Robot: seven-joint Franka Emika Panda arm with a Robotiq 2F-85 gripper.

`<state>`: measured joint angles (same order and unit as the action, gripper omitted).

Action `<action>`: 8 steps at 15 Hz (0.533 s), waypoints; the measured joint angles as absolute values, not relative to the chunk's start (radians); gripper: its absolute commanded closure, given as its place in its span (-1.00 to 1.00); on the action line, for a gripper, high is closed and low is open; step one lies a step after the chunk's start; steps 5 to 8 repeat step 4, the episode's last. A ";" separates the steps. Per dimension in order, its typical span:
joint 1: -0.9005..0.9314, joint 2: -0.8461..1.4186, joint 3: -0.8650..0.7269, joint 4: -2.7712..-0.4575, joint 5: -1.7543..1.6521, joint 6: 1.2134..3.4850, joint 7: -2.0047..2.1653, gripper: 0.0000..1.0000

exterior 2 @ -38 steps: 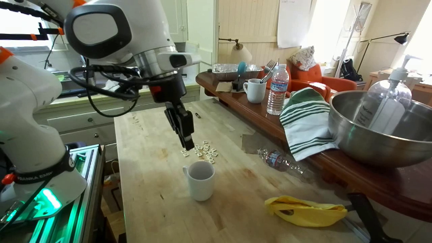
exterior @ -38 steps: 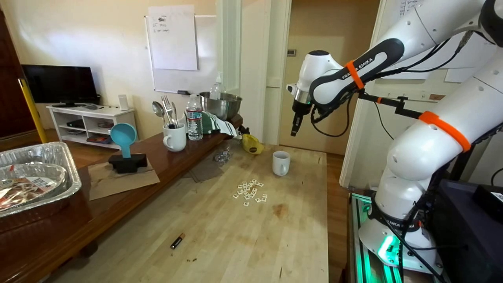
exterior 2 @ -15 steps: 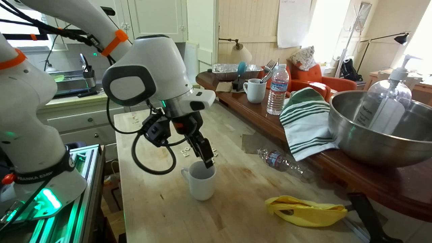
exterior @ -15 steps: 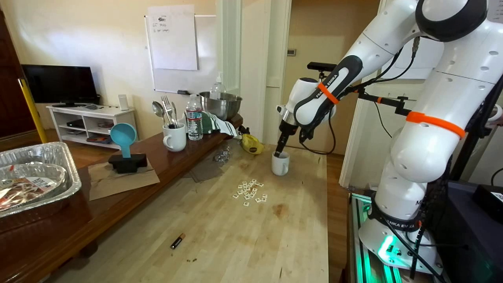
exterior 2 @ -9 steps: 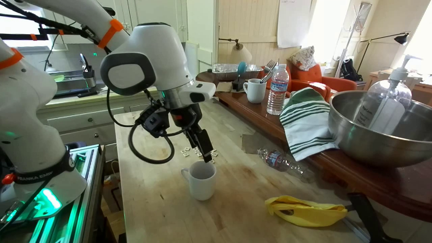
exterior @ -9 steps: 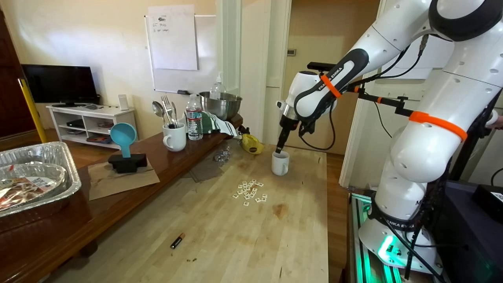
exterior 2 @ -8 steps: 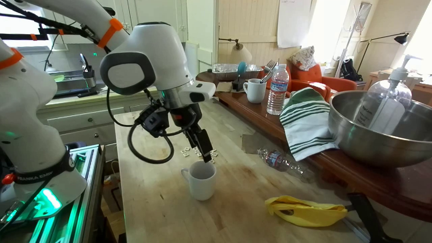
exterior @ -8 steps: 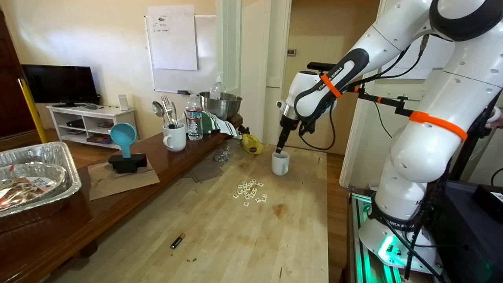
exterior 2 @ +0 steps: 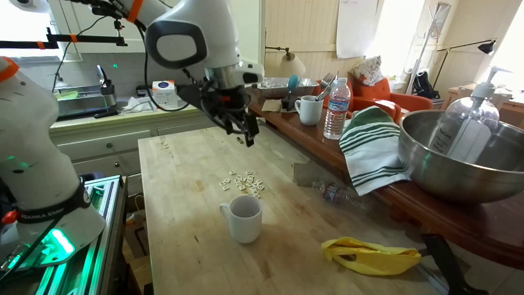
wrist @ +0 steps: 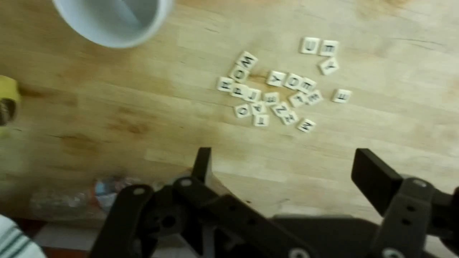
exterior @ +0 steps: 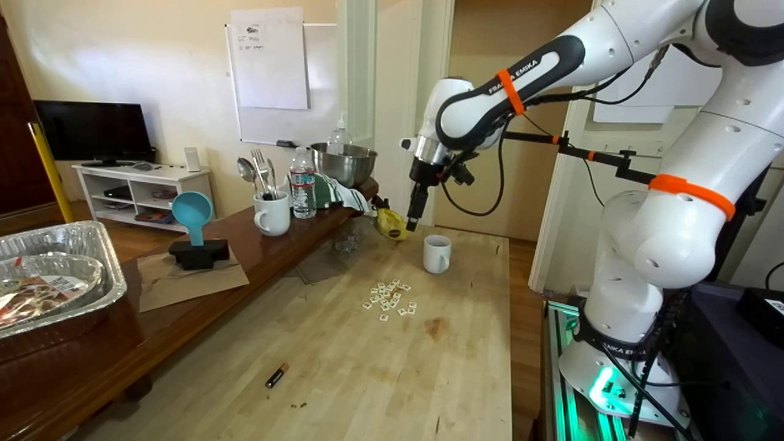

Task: Put one letter block inside the white mug

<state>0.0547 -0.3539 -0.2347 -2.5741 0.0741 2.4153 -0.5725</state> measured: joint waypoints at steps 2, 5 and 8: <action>0.108 -0.348 -0.198 -2.493 0.124 2.311 -0.562 -1.00; 0.098 -0.347 -0.191 -2.497 0.123 2.313 -0.558 -1.00; 0.098 -0.347 -0.191 -2.497 0.123 2.313 -0.558 -1.00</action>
